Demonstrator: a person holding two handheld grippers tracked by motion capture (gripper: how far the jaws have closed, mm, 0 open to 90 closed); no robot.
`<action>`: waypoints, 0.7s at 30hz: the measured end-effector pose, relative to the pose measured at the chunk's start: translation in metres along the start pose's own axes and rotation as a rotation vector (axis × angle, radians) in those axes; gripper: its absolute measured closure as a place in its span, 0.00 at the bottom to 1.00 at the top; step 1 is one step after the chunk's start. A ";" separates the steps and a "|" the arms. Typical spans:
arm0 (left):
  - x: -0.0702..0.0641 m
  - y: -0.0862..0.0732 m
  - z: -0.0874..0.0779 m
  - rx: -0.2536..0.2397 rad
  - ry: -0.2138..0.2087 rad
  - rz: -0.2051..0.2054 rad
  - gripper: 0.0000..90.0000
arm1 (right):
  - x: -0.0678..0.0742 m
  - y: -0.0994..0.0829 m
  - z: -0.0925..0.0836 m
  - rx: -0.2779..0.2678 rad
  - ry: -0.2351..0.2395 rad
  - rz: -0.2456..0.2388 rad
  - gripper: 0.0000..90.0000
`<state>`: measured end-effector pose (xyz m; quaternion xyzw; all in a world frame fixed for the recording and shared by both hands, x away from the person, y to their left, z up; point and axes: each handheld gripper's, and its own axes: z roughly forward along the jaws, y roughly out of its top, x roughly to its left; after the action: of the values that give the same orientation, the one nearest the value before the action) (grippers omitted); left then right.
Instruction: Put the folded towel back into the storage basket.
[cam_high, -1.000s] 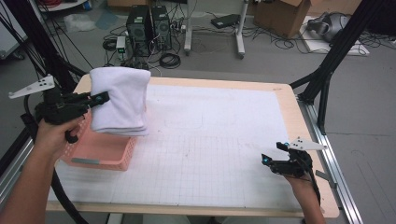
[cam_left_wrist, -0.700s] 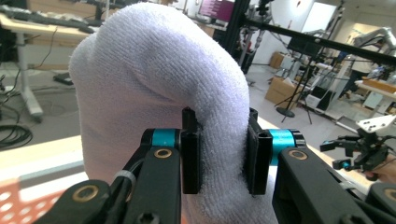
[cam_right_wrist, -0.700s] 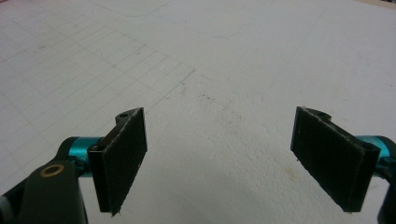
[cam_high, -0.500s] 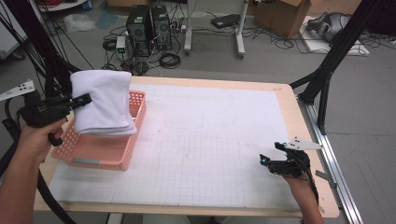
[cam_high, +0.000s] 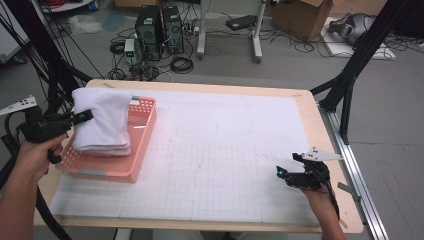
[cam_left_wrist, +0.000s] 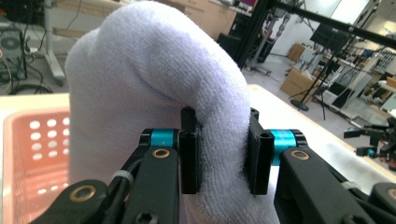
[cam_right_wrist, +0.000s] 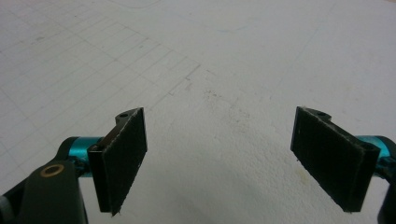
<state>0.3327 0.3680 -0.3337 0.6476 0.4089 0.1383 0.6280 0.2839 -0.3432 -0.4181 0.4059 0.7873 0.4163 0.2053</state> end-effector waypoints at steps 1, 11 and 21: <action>0.001 -0.002 0.001 0.004 -0.005 -0.005 0.80 | 0.000 0.000 0.000 0.001 -0.001 0.000 0.19; 0.003 -0.010 0.015 0.033 -0.067 -0.045 0.79 | 0.002 0.000 0.000 0.010 -0.002 0.000 0.19; 0.014 -0.021 0.026 0.052 -0.021 -0.116 0.78 | 0.001 -0.001 0.000 0.013 -0.005 -0.005 0.19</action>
<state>0.3524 0.3568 -0.3621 0.6401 0.4426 0.0844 0.6222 0.2826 -0.3432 -0.4192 0.4061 0.7904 0.4099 0.2056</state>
